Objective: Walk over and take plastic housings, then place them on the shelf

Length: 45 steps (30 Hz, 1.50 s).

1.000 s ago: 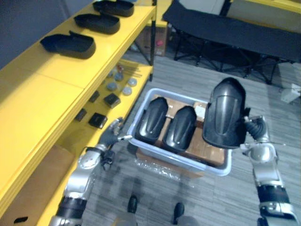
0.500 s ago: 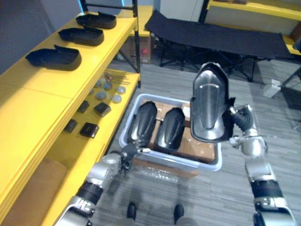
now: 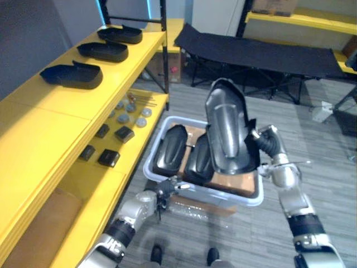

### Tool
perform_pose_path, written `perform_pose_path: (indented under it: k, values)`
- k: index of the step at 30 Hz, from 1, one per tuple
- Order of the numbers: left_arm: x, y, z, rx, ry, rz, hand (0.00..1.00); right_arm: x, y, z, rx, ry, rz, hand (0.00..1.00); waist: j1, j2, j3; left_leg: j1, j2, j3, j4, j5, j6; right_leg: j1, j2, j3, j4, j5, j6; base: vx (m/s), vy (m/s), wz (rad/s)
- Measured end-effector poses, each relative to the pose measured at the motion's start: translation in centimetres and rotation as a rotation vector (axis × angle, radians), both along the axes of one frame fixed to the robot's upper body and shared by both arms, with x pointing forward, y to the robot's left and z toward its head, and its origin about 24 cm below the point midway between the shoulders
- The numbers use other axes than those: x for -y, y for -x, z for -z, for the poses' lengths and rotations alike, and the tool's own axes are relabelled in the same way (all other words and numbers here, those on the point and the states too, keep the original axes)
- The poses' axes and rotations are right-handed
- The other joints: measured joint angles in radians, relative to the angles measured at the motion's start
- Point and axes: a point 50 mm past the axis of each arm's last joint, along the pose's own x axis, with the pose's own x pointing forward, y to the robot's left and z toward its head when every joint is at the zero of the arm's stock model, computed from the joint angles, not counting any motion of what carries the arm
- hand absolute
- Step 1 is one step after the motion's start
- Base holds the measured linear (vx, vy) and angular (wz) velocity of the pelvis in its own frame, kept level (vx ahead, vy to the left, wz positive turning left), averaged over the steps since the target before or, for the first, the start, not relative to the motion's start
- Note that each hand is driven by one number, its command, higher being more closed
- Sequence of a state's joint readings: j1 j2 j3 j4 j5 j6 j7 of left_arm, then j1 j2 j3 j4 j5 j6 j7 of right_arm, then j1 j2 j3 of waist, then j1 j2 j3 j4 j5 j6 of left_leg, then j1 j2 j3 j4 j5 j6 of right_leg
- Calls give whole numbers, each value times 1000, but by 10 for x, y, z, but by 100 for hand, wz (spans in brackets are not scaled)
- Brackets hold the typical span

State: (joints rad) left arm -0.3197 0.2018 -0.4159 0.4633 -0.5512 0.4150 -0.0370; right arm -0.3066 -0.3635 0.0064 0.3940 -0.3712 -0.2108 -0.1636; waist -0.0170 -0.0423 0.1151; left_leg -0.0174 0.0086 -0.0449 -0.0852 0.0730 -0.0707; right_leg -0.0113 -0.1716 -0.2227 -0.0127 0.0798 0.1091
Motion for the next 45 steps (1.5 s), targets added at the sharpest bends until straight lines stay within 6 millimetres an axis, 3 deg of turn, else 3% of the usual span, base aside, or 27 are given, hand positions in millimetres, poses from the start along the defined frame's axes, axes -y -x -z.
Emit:
perform_pose_path:
  k: [4, 17, 30, 45]
  values:
    - [3, -1, -1, 6, 40, -68, 0, -13, 4, 18, -63, 9, -39, 100, 1, -3, 1, 0, -3, 0, -1, 2, 1, 15, 0, -4, -31, 17, 4, 0, 0, 0]
    - [5, -1, -2, 15, 179, -152, 0, -41, 9, 43, -150, -5, -115, 100, 1, -41, 4, 18, -6, -5, -2, 3, -1, 47, -3, -21, -53, 21, 12, 5, -6, 2]
    - [11, 0, -5, 2, 318, -215, 0, -43, 15, 56, -172, 35, -120, 100, 2, -43, 6, 15, -5, -3, -3, 2, -1, 47, -3, -23, -62, 20, 14, 0, 0, 0]
    - [8, -1, -6, -12, 415, -275, 0, -43, 20, 58, -151, 62, -128, 100, 1, -49, 9, 17, -7, -2, -3, 2, -1, 49, -10, -23, -62, 25, 21, 0, 0, 0]
